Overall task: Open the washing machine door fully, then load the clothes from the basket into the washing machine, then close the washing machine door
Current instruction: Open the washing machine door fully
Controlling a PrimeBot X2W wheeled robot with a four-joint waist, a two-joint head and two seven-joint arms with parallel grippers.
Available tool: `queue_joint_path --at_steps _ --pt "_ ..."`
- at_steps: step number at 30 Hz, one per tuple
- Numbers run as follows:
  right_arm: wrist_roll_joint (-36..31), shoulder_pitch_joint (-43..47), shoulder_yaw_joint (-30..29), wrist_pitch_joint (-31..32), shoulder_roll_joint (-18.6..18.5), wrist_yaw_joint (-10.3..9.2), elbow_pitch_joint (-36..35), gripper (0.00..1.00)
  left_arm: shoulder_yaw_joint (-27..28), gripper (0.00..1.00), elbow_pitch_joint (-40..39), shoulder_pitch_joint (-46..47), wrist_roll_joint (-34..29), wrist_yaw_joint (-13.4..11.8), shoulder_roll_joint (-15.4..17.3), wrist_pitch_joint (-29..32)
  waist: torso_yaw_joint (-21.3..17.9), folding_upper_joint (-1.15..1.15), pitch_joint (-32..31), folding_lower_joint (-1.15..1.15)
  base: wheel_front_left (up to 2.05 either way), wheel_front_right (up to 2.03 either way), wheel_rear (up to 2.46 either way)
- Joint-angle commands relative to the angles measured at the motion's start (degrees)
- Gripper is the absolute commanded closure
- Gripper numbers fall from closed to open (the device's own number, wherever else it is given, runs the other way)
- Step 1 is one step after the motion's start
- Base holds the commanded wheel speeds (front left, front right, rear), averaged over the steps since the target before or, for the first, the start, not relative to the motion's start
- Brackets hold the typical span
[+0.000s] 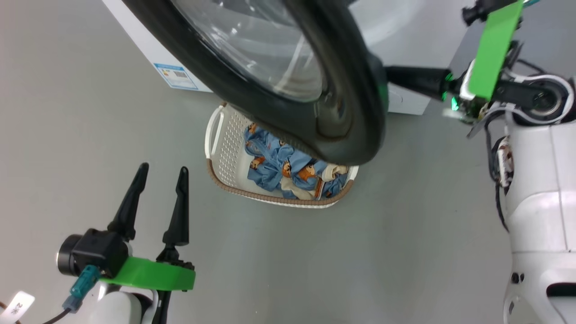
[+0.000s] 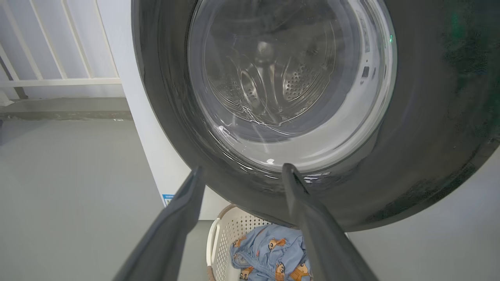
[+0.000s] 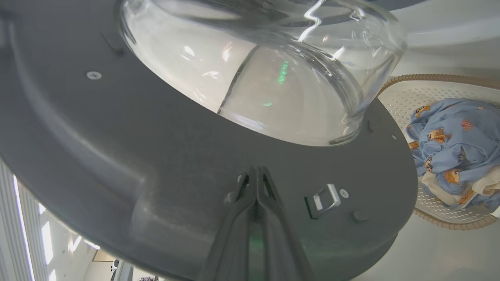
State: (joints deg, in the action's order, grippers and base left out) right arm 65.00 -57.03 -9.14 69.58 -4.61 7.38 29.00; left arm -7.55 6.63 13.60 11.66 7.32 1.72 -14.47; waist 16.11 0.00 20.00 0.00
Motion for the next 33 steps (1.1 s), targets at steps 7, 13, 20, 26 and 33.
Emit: queue_joint_path --at_steps 7,13,20,26,33 --pt "5.6 3.5 6.8 -0.6 1.7 0.11 -3.1 1.0 2.5 0.0 -1.4 -1.0 -1.1 0.1 1.2 -0.5 -0.2 0.0 -2.5 0.0 0.0 0.0 0.0" --pt "9.9 6.4 13.0 -2.1 1.7 0.11 -3.2 1.0 2.6 0.0 -1.3 -1.6 -1.1 0.0 1.2 -0.5 -0.2 0.0 -4.1 0.0 0.0 0.0 0.0" --pt "13.8 8.9 19.9 -4.5 1.7 0.11 -3.4 1.0 3.3 0.0 -1.1 -2.2 -1.2 -0.1 1.2 -0.5 0.2 0.0 -5.3 0.0 0.0 0.0 0.0" --pt "18.5 9.8 26.5 -7.6 1.7 0.11 -2.8 1.0 4.1 0.0 -0.9 -3.0 -1.1 -0.2 1.2 -0.5 0.3 0.0 -5.9 0.0 0.0 0.0 0.0" --pt "24.7 10.3 36.3 -11.8 1.7 0.11 -2.3 1.0 4.2 0.0 -0.9 -3.1 -1.0 -0.5 1.2 -0.5 0.6 0.0 -6.4 0.0 0.0 0.0 0.0"
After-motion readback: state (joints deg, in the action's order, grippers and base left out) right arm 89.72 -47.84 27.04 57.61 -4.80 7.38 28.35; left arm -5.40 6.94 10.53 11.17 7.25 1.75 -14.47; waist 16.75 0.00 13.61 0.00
